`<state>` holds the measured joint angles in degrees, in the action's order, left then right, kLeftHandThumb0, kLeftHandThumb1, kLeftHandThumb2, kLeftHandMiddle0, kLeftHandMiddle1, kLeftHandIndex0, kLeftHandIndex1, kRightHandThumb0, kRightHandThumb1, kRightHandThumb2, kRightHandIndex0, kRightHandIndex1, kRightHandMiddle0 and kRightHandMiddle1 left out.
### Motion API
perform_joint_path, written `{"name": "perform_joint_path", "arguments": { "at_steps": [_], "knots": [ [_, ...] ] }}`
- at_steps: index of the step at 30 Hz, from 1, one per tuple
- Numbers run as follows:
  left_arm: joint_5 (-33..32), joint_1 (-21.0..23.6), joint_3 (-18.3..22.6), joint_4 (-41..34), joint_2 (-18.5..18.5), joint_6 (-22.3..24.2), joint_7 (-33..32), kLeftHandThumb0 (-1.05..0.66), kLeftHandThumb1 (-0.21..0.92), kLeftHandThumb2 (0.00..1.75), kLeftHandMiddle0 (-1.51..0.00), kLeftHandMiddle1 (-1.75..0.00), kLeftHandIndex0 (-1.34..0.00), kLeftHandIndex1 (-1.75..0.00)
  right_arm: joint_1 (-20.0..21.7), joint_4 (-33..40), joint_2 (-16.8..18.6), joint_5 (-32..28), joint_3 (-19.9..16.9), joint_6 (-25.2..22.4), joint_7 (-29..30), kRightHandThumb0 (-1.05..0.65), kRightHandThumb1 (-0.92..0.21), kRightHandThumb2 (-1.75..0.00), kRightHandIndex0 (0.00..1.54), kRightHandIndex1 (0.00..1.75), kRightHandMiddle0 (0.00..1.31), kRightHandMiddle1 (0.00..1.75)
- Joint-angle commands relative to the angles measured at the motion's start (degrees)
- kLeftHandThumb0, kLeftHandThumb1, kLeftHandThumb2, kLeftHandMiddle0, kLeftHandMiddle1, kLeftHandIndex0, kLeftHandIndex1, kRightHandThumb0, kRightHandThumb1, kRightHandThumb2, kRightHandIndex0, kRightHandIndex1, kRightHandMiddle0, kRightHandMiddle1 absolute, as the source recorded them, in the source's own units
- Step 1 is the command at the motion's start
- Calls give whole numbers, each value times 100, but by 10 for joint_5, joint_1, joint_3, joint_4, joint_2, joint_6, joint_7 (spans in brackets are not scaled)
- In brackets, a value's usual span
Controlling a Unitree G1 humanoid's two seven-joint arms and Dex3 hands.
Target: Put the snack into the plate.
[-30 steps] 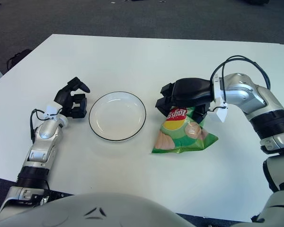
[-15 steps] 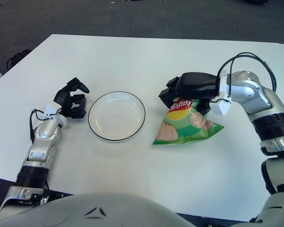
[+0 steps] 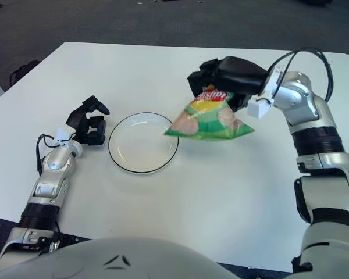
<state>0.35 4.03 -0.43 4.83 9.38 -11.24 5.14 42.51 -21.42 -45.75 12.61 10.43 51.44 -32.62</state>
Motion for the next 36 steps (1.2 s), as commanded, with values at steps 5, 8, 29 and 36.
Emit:
{"name": "perform_joint_path", "arguments": {
  "at_steps": [5,8,29,36],
  "knots": [
    [-10,-49,-2,46,-20,11,4,-45,40,121,-122,-175,-55,-175,13,52,25,56,-33,-25,59,-1,-1,-166,79,174,67,172],
    [-16,-48,0,47,-19,19,8,-45,40,122,-122,-175,-55,-175,12,51,54,28,-31,-56,64,-1,-7,-160,70,175,65,174],
    [-27,-39,12,59,-40,29,-11,-44,43,118,-120,-175,-52,-175,76,9,196,-12,80,-63,29,0,9,-175,93,166,70,175],
    [-17,-40,7,59,-42,21,-19,-44,43,117,-120,-175,-52,-175,26,87,208,-10,69,-48,37,0,8,-175,91,169,69,175]
  ]
}}
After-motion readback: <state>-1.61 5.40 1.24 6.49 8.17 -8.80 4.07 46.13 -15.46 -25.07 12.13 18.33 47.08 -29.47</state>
